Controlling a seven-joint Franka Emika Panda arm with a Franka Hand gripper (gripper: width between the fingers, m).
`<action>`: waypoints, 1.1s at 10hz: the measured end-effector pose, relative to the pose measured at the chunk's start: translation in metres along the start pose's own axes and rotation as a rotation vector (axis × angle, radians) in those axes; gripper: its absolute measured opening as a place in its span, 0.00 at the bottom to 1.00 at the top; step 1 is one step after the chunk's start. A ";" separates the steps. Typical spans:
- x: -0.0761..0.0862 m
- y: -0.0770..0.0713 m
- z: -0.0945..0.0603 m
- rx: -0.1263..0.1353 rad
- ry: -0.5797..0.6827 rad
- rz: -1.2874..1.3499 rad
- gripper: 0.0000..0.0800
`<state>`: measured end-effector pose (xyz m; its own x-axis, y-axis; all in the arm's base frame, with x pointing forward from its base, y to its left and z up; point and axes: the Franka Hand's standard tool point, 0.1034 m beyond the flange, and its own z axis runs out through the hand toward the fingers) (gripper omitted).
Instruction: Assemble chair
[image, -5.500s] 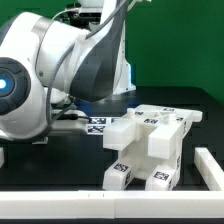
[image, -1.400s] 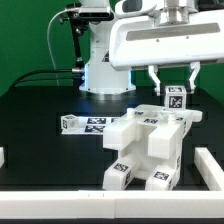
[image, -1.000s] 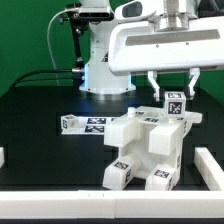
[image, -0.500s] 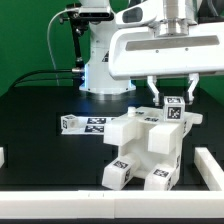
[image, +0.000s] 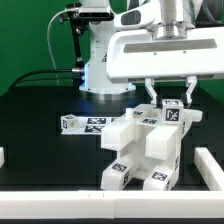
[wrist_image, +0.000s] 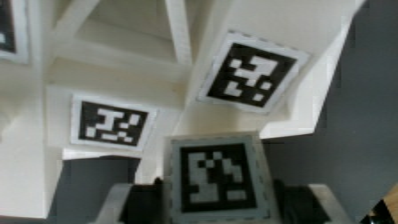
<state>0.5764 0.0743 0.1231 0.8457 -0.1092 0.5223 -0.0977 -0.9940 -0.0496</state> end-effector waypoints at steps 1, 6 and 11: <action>0.000 0.000 0.000 0.000 0.000 -0.005 0.36; 0.000 0.000 0.000 0.000 0.000 -0.022 0.63; -0.003 0.001 0.001 -0.003 -0.041 -0.034 0.81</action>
Offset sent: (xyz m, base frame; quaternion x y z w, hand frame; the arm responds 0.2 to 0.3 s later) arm 0.0000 0.0000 0.0000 0.0000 0.0000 0.0000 1.0000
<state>0.5740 0.0735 0.1209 0.8693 -0.0761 0.4884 -0.0705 -0.9971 -0.0297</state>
